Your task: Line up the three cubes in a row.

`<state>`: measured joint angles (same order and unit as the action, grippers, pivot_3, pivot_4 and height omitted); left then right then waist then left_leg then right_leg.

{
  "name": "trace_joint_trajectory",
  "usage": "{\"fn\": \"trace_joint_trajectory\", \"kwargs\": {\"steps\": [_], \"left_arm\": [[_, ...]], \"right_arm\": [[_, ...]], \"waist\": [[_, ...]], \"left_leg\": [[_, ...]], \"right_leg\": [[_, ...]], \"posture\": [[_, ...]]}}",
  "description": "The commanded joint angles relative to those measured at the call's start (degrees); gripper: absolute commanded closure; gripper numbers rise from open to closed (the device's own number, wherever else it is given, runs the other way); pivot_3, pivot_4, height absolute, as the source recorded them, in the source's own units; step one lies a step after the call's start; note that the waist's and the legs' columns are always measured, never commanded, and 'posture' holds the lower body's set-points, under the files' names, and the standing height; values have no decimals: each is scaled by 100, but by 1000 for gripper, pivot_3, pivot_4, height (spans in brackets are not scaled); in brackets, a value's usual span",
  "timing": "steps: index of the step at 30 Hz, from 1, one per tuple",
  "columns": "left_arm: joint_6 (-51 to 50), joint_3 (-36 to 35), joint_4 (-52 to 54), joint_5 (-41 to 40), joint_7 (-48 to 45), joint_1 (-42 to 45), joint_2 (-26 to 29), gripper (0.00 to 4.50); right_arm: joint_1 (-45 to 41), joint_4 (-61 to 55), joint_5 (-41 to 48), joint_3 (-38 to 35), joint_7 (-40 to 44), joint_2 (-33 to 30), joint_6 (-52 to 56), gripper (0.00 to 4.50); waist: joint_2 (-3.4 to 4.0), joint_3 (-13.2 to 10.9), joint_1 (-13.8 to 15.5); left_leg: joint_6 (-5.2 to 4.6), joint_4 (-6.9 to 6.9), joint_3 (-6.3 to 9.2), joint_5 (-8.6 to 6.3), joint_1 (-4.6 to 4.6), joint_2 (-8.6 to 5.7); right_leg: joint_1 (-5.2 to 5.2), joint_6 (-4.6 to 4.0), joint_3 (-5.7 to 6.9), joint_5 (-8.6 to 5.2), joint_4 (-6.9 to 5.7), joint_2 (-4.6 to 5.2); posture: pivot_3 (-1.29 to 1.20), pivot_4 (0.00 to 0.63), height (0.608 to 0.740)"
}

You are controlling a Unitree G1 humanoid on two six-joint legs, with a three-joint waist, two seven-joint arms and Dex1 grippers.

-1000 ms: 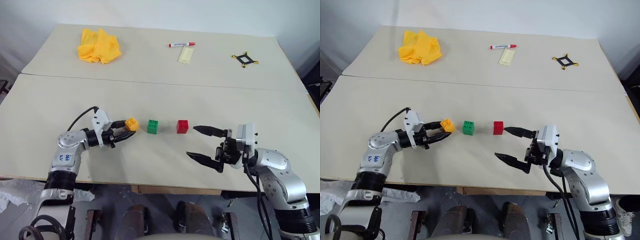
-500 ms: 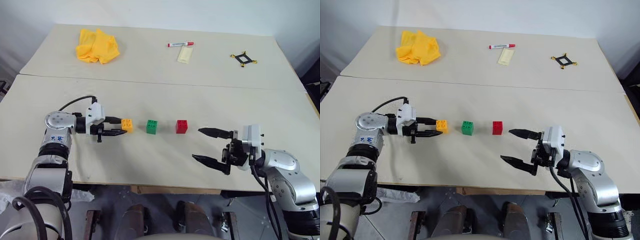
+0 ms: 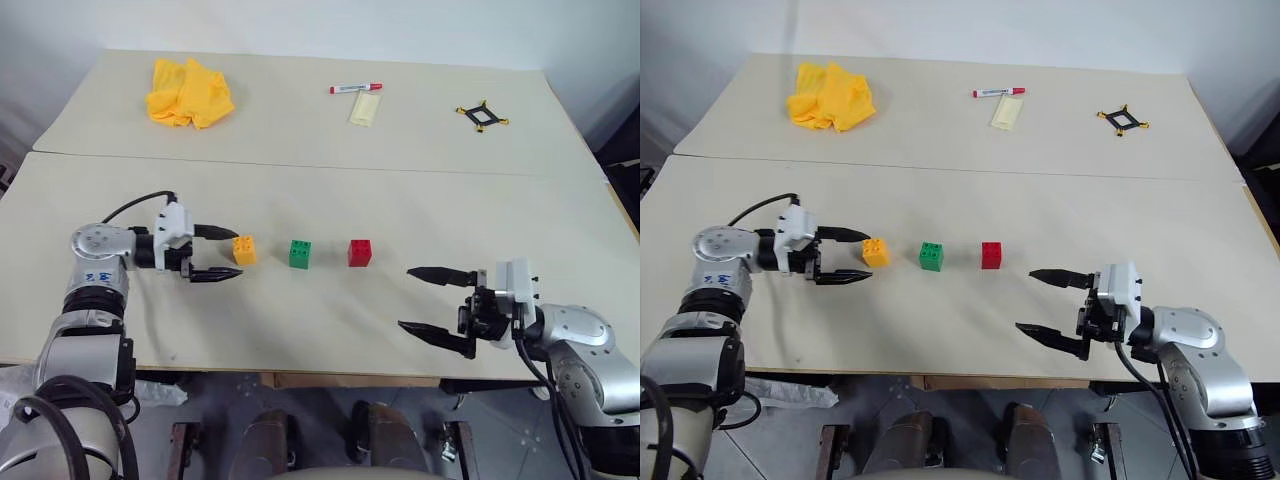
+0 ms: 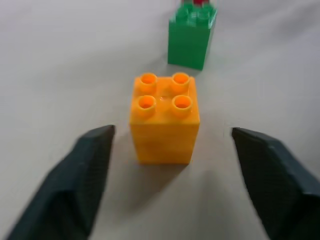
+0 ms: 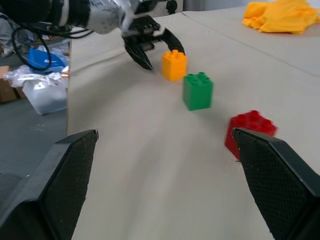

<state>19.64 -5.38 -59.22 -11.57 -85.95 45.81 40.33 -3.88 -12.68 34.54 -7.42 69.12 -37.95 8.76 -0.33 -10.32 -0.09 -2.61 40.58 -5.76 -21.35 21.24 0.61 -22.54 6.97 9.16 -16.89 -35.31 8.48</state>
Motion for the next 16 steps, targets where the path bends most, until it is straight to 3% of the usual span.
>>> {"fn": "trace_joint_trajectory", "kwargs": {"steps": [1,8,16], "left_arm": [[-883,-572,1172,-778,-181,-644,358,231],[-2031,-1465,3729,-1517,396,-2684,925,231],[-2270,-1893,4554,-1639,938,-3519,969,231]], "right_arm": [[-184,264,67,-215,261,-35,-311,0],[-844,770,232,-252,873,-332,-145,0],[-1379,1331,116,-136,1175,-308,-90,0]], "waist": [[1,0,-38],[11,-7,-13],[23,-14,25]], "left_leg": [[0,-1,-1,0,-3,2],[0,3,11,-1,-2,5],[0,9,21,-4,-1,1]], "right_leg": [[0,-1,-1,0,-2,0],[3,-2,-6,-1,-2,6],[10,-3,-6,-1,-2,9]], "posture": [[0,150,740],[0,150,740],[0,150,740]]}}
